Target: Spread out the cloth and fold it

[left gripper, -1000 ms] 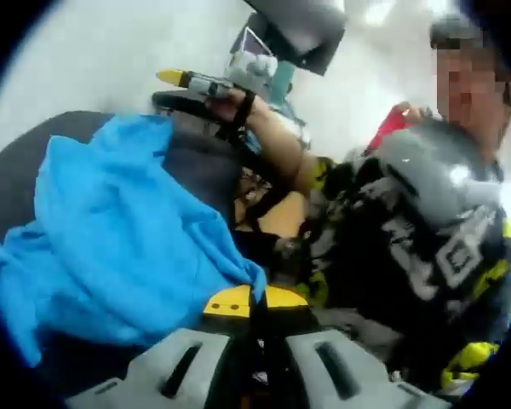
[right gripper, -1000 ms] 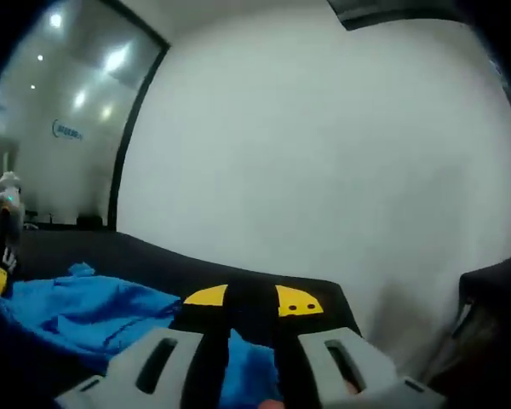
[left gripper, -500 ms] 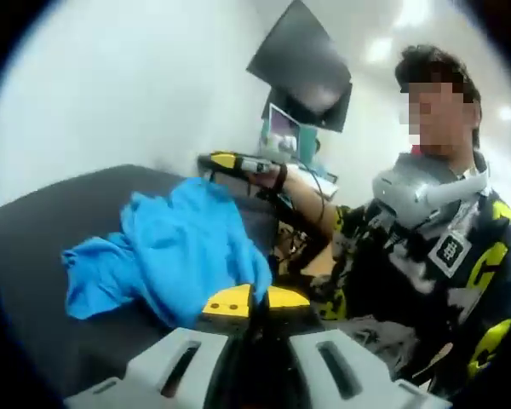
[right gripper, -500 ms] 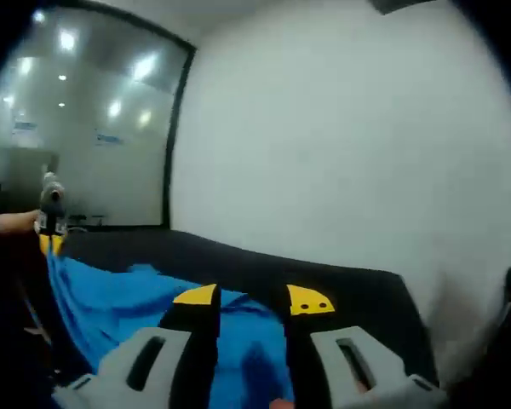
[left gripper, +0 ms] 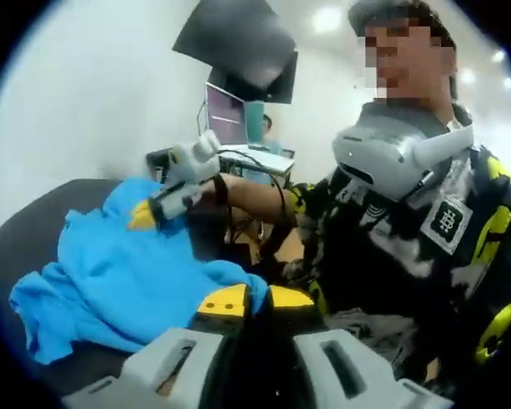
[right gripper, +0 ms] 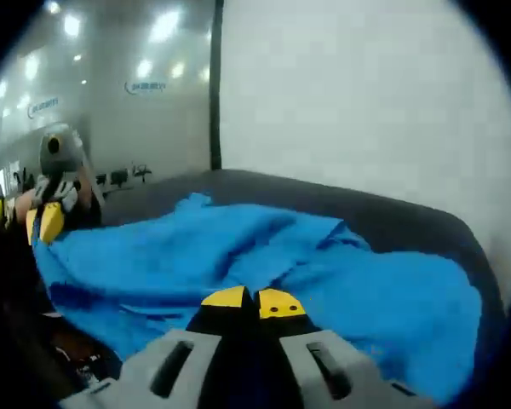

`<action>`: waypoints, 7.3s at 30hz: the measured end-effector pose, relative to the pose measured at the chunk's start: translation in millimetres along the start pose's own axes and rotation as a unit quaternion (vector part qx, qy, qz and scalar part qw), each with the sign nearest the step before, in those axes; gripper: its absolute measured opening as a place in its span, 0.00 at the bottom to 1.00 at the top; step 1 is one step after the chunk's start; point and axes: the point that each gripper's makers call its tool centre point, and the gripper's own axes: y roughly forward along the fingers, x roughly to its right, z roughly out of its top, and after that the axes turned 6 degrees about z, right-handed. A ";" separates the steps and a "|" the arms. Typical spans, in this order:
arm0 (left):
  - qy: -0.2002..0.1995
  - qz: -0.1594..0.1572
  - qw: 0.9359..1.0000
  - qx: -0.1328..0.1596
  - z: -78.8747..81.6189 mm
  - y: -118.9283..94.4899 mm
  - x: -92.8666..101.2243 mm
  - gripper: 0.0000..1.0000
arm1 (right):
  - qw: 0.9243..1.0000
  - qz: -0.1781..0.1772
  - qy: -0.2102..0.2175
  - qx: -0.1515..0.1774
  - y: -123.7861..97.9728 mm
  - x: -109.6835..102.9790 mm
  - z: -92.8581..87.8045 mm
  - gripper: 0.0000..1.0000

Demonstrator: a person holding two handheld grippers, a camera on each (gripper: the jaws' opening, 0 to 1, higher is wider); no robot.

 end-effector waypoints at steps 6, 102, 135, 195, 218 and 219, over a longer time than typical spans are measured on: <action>-0.006 0.071 0.996 0.061 12.7 -19.0 -33.2 0.20 | 0.981 -0.158 -0.055 0.098 -65.1 86.7 104.3 0.00; 0.027 0.433 0.898 0.067 187.1 3.9 -168.3 0.03 | 0.971 -0.068 -0.209 0.097 -61.0 55.8 182.0 0.35; 0.142 0.431 0.884 0.112 144.6 -52.6 -151.0 0.29 | 0.968 -0.025 -0.181 0.172 -50.7 -15.3 180.8 0.08; -0.018 0.460 0.885 0.066 85.2 -8.4 -153.5 0.04 | 0.966 -0.114 -0.229 0.028 -69.0 -25.5 -17.1 0.49; 0.004 0.467 0.879 0.099 128.5 -39.9 -164.2 0.03 | 0.954 -0.205 -0.217 0.001 -70.8 63.6 5.3 0.05; 0.003 0.468 0.878 0.101 131.3 -42.9 -164.4 0.03 | 0.966 -0.170 -0.195 0.026 -67.4 49.6 9.1 0.06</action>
